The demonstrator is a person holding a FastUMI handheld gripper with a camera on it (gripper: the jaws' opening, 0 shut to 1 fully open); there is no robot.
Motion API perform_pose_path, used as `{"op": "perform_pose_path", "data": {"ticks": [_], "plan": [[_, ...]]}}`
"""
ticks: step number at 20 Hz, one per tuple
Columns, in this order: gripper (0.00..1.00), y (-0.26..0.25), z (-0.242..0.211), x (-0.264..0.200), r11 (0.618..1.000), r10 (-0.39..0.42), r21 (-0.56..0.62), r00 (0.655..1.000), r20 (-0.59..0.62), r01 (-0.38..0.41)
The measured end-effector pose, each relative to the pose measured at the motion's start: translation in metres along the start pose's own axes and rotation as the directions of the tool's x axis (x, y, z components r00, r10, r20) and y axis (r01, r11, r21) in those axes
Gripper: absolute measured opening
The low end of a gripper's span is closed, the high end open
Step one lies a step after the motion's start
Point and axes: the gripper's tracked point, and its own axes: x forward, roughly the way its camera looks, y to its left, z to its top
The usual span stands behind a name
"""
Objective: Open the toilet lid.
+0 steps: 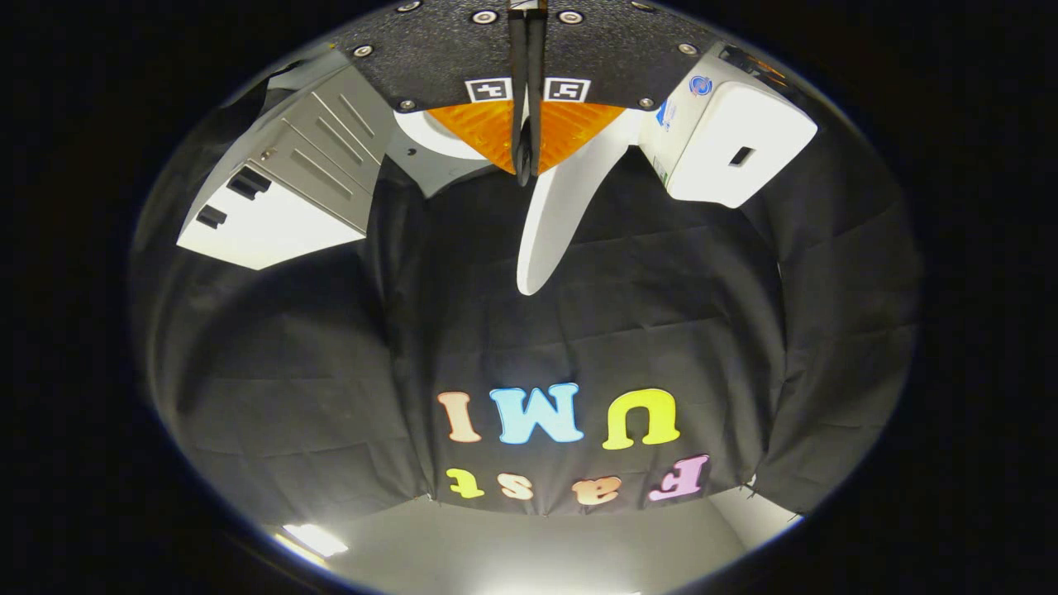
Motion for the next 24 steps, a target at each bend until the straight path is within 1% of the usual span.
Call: {"op": "perform_pose_path", "data": {"ticks": [3,7,10,17,19,24], "plan": [[0.0,0.021,0.008,-0.005,0.999,0.011,-0.033,1.0,0.027,-0.01],[0.0,0.046,0.016,-0.011,0.999,0.042,-0.014,0.998,0.043,-0.042],[0.0,0.058,0.019,-0.013,0.999,0.042,-0.016,0.998,0.05,-0.041],[0.0,0.105,0.028,-0.021,0.993,0.105,-0.056,0.992,0.071,-0.101],[0.0,0.118,0.029,-0.023,0.992,0.121,-0.041,0.99,0.077,-0.118],[0.0,0.152,0.03,-0.028,0.985,0.163,-0.066,0.983,0.084,-0.158]]}}
